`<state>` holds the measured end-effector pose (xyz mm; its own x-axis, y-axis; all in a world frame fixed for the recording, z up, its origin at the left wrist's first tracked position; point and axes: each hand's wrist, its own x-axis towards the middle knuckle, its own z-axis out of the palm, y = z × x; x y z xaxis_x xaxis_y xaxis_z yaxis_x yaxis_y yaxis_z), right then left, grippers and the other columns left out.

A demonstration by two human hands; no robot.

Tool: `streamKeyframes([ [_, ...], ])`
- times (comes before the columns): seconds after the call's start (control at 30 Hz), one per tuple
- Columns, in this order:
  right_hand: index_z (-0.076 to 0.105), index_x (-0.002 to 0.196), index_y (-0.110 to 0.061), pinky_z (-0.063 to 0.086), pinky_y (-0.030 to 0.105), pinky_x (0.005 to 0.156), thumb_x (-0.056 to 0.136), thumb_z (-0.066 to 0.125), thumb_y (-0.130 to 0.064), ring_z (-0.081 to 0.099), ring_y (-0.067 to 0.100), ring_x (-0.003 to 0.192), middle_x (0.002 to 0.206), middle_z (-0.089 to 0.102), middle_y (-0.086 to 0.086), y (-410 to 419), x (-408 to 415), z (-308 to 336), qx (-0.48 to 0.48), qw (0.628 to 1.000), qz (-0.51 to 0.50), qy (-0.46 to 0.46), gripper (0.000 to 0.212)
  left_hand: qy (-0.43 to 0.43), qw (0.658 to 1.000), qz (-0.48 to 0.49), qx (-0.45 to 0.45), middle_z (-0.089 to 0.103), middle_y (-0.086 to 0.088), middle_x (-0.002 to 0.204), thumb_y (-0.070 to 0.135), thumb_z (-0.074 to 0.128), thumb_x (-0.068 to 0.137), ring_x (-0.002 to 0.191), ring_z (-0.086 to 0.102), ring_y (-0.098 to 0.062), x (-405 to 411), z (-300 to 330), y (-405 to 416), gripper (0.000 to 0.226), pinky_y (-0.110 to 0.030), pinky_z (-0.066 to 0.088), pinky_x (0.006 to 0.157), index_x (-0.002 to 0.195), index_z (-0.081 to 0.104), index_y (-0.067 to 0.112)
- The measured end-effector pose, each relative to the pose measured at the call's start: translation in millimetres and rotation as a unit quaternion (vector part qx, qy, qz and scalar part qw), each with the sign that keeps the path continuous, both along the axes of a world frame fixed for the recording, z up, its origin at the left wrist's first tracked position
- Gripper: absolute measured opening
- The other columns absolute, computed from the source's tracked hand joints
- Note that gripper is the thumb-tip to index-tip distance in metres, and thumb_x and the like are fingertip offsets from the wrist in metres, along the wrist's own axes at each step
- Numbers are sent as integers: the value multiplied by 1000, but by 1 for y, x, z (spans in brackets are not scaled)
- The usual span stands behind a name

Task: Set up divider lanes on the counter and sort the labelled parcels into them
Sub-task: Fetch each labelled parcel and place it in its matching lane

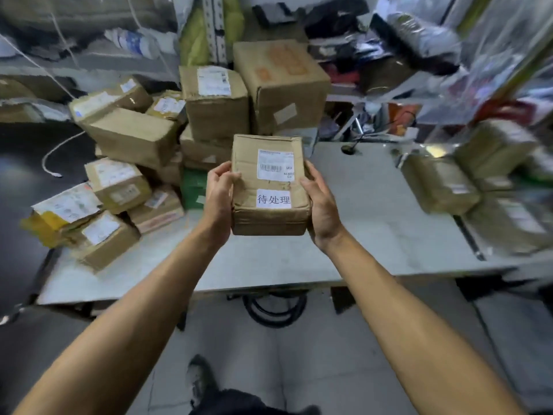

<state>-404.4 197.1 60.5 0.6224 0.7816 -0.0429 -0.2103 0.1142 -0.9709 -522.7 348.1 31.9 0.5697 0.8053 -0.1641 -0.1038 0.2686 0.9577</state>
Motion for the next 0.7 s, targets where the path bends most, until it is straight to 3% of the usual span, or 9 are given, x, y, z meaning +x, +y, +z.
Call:
streamKeyframes([
  [0.13,51,137,-20,57,29,85,104,51,-9,71,17,109,123,70,5,-112,57,-10,-20,996,-81,-15,35,2,999,-47,-19,59,-29,133,24,57,83,116,64,-41,71,-3,-106,60,-47,61,81,138,49,1],
  [0.2,53,134,-20,57,22,79,104,51,-8,73,9,102,118,72,0,-161,82,-13,-36,992,-116,-24,32,-1,996,-81,-29,60,-26,132,27,59,78,117,64,-40,107,-4,-152,64,-46,61,82,137,51,2],
  [0.3,52,142,-19,57,25,88,102,55,-12,70,12,112,128,70,2,-222,118,-15,-72,983,-169,-26,40,0,993,-96,-66,61,-15,129,27,58,79,114,63,-29,154,-1,-217,53,-46,56,90,131,50,16],
  [0.4,52,142,-25,56,30,94,100,60,-17,68,14,115,131,69,0,-269,153,-21,-97,973,-206,-28,43,8,990,-126,-70,59,-15,130,21,54,93,115,62,-29,197,-8,-262,37,-45,57,91,130,48,18],
  [0.57,45,151,-30,57,38,97,98,63,-20,69,14,114,133,67,-3,-321,212,-36,-155,956,-244,-43,57,62,983,-168,-28,62,-5,120,22,49,104,102,67,-18,265,-25,-305,30,-26,58,71,134,46,17],
  [0.63,46,151,-34,57,35,97,98,64,-23,69,10,112,130,68,-10,-335,238,-43,-190,950,-240,-50,57,87,982,-168,-19,64,-4,119,23,52,104,101,68,-19,294,-36,-316,29,-24,59,70,132,47,18],
  [0.7,48,148,-37,55,21,92,99,62,-24,65,-1,108,121,66,-21,-347,268,-49,-249,937,-224,-94,53,110,979,-170,-15,66,-6,122,25,55,103,104,69,-21,327,-51,-324,35,-26,61,73,136,50,16],
])
